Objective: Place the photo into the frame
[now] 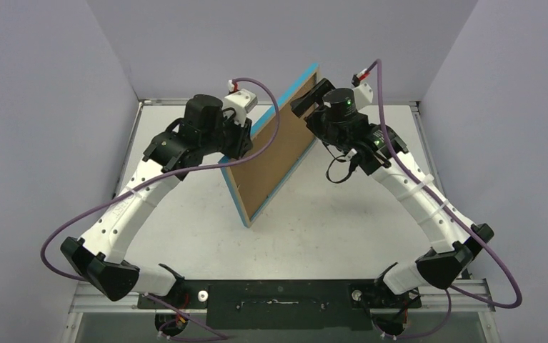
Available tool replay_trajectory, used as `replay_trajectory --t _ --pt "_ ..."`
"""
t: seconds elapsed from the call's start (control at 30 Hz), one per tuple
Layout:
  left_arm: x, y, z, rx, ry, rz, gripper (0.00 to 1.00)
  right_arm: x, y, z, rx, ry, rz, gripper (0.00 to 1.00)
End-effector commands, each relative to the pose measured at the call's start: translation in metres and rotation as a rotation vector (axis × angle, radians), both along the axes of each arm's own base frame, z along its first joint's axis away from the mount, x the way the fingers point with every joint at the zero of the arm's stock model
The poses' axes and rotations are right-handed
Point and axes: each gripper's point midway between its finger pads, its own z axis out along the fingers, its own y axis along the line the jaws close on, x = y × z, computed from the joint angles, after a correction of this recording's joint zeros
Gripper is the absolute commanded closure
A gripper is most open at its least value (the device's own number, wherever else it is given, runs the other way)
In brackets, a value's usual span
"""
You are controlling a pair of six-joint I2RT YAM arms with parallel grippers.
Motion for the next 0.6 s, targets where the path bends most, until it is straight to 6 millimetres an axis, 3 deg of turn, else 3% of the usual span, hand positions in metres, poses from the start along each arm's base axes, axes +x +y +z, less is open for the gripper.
replay_trajectory --t 0.0,0.13,0.37,0.57 --pt "0.001 -0.006 0.017 0.066 -0.151 -0.043 1.00 0.012 -0.011 0.025 0.027 -0.078 -0.060 0.21" --pt "-0.008 -0.017 0.017 0.084 -0.188 -0.061 1.00 0.014 0.001 0.027 0.018 -0.062 -0.004 0.22" --pt "-0.017 -0.028 0.013 0.147 -0.229 -0.055 1.00 0.007 0.004 -0.013 -0.032 0.111 0.000 0.29" --pt "-0.023 -0.028 0.009 0.157 -0.234 -0.062 1.00 0.001 -0.004 -0.032 -0.024 0.153 -0.043 0.35"
